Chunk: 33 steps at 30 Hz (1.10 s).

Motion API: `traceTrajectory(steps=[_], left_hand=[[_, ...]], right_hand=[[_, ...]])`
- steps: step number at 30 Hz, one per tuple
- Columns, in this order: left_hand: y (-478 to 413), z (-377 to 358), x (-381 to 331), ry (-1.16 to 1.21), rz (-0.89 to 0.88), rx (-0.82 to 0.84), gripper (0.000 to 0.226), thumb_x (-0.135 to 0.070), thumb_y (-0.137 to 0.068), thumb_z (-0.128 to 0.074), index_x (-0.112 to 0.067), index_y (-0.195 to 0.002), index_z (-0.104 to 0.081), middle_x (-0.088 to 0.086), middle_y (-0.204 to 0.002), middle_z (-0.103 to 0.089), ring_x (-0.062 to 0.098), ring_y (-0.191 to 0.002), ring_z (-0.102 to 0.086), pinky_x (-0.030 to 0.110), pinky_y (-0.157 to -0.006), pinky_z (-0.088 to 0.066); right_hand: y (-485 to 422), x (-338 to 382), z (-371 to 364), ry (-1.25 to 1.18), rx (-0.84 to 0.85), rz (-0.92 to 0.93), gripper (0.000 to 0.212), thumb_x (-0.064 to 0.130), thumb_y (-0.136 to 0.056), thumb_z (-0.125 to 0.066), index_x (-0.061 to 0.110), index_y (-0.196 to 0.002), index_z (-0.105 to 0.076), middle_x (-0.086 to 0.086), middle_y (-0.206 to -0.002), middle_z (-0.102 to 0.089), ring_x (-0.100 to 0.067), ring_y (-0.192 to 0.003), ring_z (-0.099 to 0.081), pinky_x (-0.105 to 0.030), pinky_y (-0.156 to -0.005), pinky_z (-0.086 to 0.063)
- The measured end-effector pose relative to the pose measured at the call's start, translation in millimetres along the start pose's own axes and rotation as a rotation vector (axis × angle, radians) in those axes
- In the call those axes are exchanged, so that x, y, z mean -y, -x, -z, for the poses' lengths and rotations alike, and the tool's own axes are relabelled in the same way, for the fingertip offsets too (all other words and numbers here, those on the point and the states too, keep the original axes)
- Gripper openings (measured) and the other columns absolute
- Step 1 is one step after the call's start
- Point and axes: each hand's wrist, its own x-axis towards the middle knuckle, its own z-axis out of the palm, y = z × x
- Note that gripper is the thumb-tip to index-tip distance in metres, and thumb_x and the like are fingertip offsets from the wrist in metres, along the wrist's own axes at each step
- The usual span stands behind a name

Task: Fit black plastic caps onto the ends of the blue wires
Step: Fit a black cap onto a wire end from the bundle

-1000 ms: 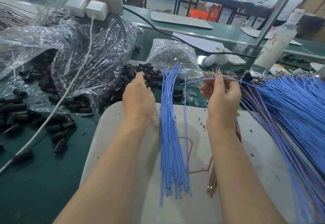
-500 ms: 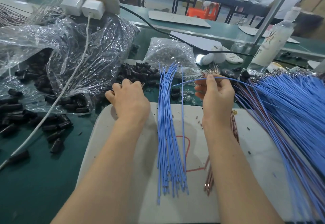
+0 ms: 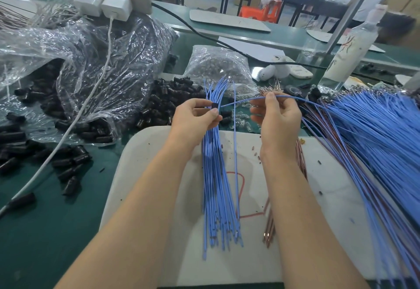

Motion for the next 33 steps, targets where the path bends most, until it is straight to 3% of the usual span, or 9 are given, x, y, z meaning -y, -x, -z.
traceTrajectory(steps=[1,4,7,17,26,28,33], left_hand=[[0.1,-0.1,0.3,-0.039,-0.011,0.002,0.012,-0.004,-0.088,-0.063,-0.012,-0.096,-0.06,0.005,-0.089,-0.069,0.004,-0.068,-0.069,0.013,-0.059,-0.052],[0.8,-1.2,0.6,-0.22,-0.093,-0.018,0.018,-0.007,-0.085,-0.068,-0.022,-0.087,-0.058,0.001,-0.094,-0.067,0.011,-0.081,-0.066,0.025,-0.077,-0.053],[1.5,-1.5,0.8,-0.3,-0.186,-0.023,0.018,-0.009,-0.086,-0.067,-0.022,-0.087,-0.054,0.003,-0.101,-0.066,0.014,-0.085,-0.066,0.03,-0.081,-0.053],[0.7,-1.4,7.6,-0.424,-0.347,-0.02,0.021,-0.005,-0.088,-0.062,-0.02,-0.09,-0.049,-0.004,-0.096,-0.069,0.005,-0.092,-0.065,0.015,-0.082,-0.047],[1.3,-1.5,8.5,-0.51,-0.394,-0.024,0.018,-0.008,-0.09,-0.06,-0.021,-0.093,-0.047,-0.008,-0.094,-0.068,0.001,-0.085,-0.063,0.0,-0.068,-0.04],[1.9,-1.7,8.9,-0.546,-0.407,-0.024,0.018,-0.011,-0.09,-0.06,-0.023,-0.095,-0.048,-0.01,-0.093,-0.067,0.002,-0.082,-0.063,0.003,-0.064,-0.04],[0.9,-1.2,9.9,-0.585,-0.426,-0.034,0.008,-0.015,-0.088,-0.066,-0.019,-0.09,-0.059,-0.013,-0.083,-0.067,0.005,-0.083,-0.066,0.024,-0.077,-0.051]], right_hand=[[0.0,0.1,0.0,0.002,0.001,0.0,0.018,0.011,-0.097,-0.048,0.018,-0.082,-0.055,0.001,-0.071,-0.066,-0.008,-0.058,-0.06,-0.02,-0.056,-0.051],[0.1,1.0,0.3,-0.005,-0.002,-0.008,0.016,0.011,-0.097,-0.048,0.016,-0.084,-0.055,-0.001,-0.073,-0.066,-0.01,-0.059,-0.06,-0.02,-0.056,-0.051],[0.1,1.9,0.5,-0.016,-0.004,-0.008,0.014,0.01,-0.097,-0.048,0.014,-0.086,-0.056,-0.004,-0.074,-0.067,-0.01,-0.059,-0.06,-0.019,-0.055,-0.05],[3.8,0.9,0.0,0.04,0.036,0.113,0.016,0.011,-0.097,-0.048,0.016,-0.085,-0.056,0.002,-0.072,-0.066,-0.004,-0.06,-0.061,-0.018,-0.057,-0.051],[2.4,1.6,0.4,0.038,0.008,0.119,0.017,0.01,-0.097,-0.048,0.018,-0.084,-0.055,0.0,-0.072,-0.066,-0.004,-0.058,-0.06,-0.021,-0.058,-0.051],[2.2,1.8,0.6,0.041,0.004,0.116,0.017,0.01,-0.097,-0.048,0.018,-0.084,-0.055,0.0,-0.073,-0.066,-0.004,-0.058,-0.06,-0.02,-0.057,-0.05],[2.4,0.9,0.9,0.049,-0.003,0.108,0.015,0.011,-0.097,-0.048,0.017,-0.085,-0.055,-0.002,-0.075,-0.067,-0.004,-0.058,-0.06,-0.019,-0.057,-0.05]])
